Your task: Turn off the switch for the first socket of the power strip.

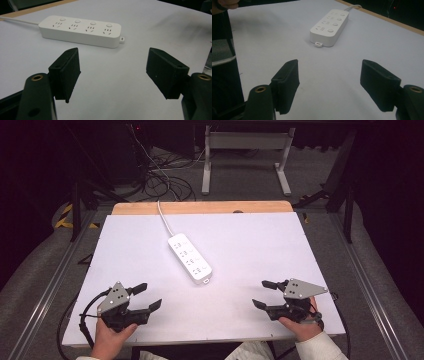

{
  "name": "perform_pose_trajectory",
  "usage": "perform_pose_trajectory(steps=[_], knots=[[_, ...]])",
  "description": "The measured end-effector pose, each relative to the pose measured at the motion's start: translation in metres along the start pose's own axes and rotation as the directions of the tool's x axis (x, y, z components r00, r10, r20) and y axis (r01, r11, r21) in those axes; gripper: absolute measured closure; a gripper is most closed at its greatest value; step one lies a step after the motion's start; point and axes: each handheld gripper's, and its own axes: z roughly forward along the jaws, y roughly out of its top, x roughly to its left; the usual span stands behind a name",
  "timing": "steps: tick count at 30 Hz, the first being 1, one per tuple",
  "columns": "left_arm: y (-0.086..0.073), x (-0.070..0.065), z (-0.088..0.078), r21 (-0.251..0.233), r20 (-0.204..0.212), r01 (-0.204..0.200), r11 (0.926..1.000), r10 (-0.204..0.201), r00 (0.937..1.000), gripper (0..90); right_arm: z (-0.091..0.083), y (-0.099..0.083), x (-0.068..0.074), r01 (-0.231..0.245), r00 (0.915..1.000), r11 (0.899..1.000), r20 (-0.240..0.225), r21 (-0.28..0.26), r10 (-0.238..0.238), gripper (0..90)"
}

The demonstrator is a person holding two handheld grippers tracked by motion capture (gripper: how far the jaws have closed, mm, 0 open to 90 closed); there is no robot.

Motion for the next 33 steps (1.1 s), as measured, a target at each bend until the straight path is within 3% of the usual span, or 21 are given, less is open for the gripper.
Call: perform_pose_trajectory(steps=[4, 8, 11, 12, 15, 24, 33], knots=[[0.001, -0.002, 0.000, 0.008, -0.008, -0.016, 0.9998, 0.016, 0.9998, 27.7, -0.001, 0.000, 0.002, 0.014, 0.9999, 1.000, 0.000, -0.007, -0.014, 37.3], [0.003, -0.005, 0.002, 0.023, -0.033, -0.055, 0.9982, 0.056, 0.9979, 28.1, -0.001, 0.000, 0.003, 0.024, 0.9996, 1.000, 0.012, -0.001, -0.024, 36.3], [0.004, -0.006, 0.003, 0.033, -0.043, -0.054, 0.9980, 0.055, 0.9975, 28.7, -0.001, 0.000, 0.003, 0.022, 0.9997, 1.000, 0.013, 0.000, -0.022, 35.2], [0.005, -0.004, 0.003, 0.031, 0.001, -0.033, 0.9990, 0.033, 0.9995, 29.4, -0.001, 0.001, 0.002, 0.016, 0.9998, 1.000, 0.010, 0.006, -0.016, 34.6], [0.006, -0.002, 0.003, 0.027, 0.027, -0.011, 0.9996, 0.011, 0.9996, 29.7, -0.001, 0.001, 0.002, 0.014, 0.9999, 1.000, 0.008, 0.008, -0.014, 34.6], [0.012, -0.007, 0.003, 0.057, -0.016, -0.081, 0.9950, 0.083, 0.9965, 35.7, -0.001, 0.001, 0.002, 0.010, 0.9999, 1.000, -0.003, 0.016, -0.010, 34.6], [0.029, -0.001, 0.010, 0.074, 0.015, -0.058, 0.9956, 0.057, 0.9982, 41.5, -0.001, 0.000, 0.002, 0.003, 1.0000, 1.000, -0.002, 0.020, -0.003, 34.6]])
